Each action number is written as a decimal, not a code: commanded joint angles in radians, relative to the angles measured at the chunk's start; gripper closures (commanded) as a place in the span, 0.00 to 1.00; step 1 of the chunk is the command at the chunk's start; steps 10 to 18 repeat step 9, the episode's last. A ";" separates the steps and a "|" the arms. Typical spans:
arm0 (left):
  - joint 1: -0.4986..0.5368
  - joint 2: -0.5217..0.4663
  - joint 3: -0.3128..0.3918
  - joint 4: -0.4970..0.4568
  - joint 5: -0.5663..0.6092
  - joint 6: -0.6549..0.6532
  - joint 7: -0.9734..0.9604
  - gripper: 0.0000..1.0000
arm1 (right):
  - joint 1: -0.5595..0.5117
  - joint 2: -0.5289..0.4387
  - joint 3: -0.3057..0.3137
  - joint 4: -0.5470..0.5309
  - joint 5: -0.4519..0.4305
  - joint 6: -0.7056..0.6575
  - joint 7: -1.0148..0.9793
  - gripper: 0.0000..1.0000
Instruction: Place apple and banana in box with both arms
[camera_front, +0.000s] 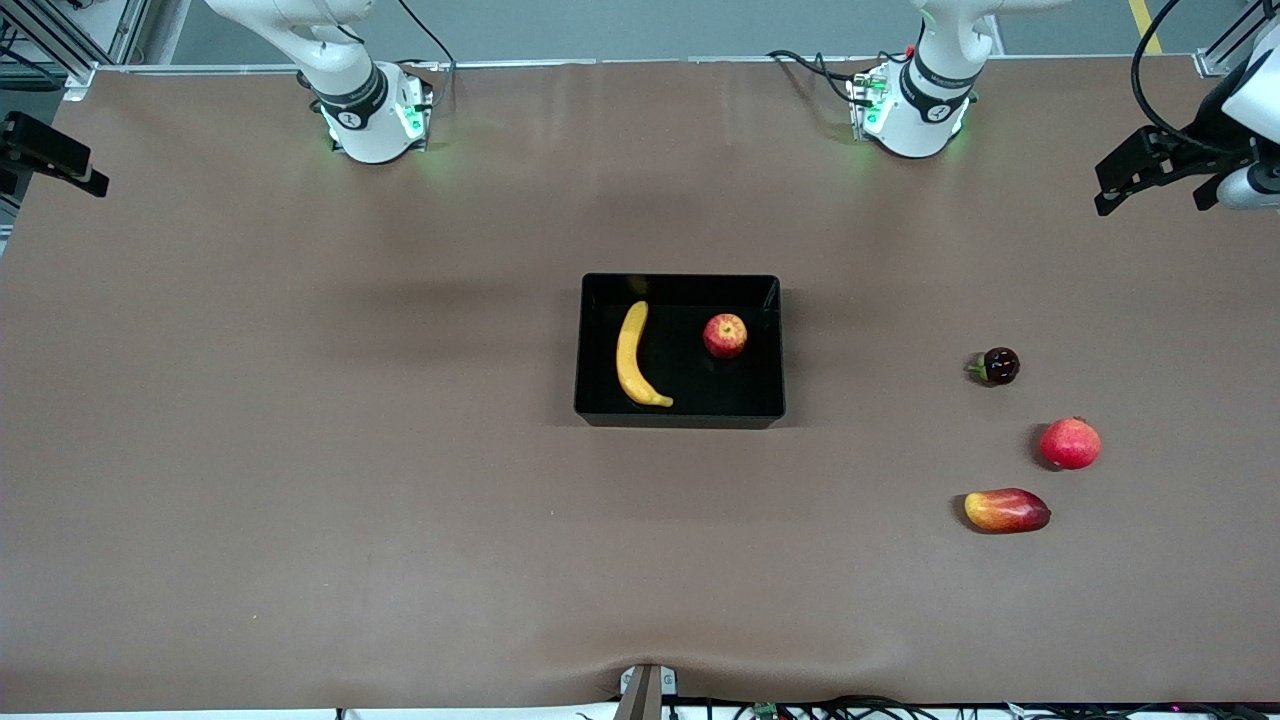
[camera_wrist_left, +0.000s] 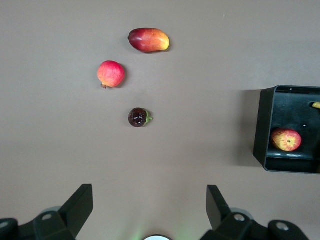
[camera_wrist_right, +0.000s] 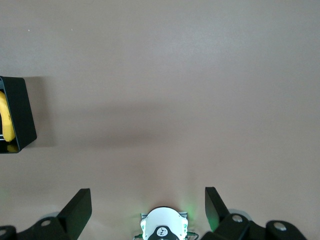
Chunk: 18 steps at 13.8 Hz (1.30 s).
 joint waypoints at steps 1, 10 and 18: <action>-0.010 -0.036 0.018 -0.014 -0.045 -0.025 0.016 0.00 | -0.022 -0.024 0.012 -0.020 0.019 0.007 -0.008 0.00; -0.010 -0.031 0.018 0.015 -0.047 -0.042 0.007 0.00 | -0.022 -0.023 0.012 -0.020 0.019 0.008 -0.008 0.00; -0.010 -0.031 0.018 0.015 -0.047 -0.042 0.007 0.00 | -0.022 -0.023 0.012 -0.020 0.019 0.008 -0.008 0.00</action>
